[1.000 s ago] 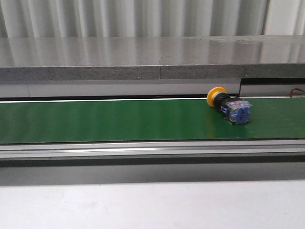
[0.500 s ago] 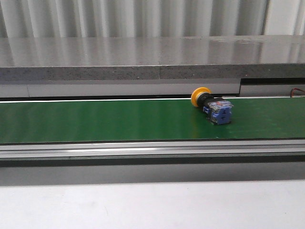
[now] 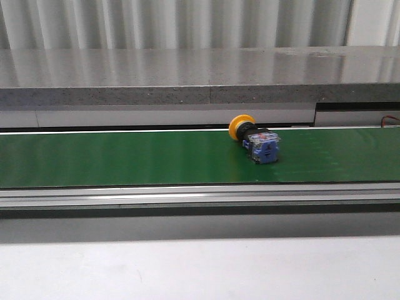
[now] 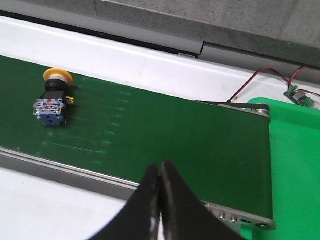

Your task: Move button from right to left

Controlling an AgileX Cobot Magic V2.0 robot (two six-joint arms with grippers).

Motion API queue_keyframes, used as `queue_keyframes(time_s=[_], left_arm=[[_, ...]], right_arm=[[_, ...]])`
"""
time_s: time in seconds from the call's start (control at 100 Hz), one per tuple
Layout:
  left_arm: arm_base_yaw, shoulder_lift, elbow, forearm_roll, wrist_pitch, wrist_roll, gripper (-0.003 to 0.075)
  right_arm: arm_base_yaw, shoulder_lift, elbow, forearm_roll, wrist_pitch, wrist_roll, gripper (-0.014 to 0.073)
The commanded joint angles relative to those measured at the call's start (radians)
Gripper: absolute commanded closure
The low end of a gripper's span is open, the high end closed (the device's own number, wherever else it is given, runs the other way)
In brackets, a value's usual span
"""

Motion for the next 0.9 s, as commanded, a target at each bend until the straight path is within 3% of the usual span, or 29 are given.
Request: queue_keyframes(time_s=[0.0,0.13,0.32,0.39,0.46,0.89], left_arm=[[-0.005,0.02,-0.03,-0.028,-0.063,0.001,0.0736],[-0.005,0.046,-0.03,-0.041,-0.057,0.001,0.0633],[-0.005,0.08,-0.03,-0.043,-0.059,0.001,0.0239],[-0.005,0.091,-0.03,-0.045,-0.06,-0.004,0.0143],[-0.005,0.099,-0.03,-0.057,-0.063,-0.004,0.0115],[-0.005,0.149,-0.037,-0.101,-0.066,-0.004,0.0116]], right_arm=[[0.002,-0.004,-0.023,0.026,-0.057,-0.007,0.0653],[0.002,-0.004,-0.023,0.026,-0.057,-0.007,0.0653],[0.002,-0.004,-0.023,0.026,-0.057,-0.007,0.0653],[0.002,-0.004,-0.023,0.026,-0.057,-0.007,0.0653],[0.002,-0.004,-0.023,0.026,-0.057,-0.007,0.0653],[0.002,-0.004,-0.023,0.026,-0.057,-0.007,0.0653]])
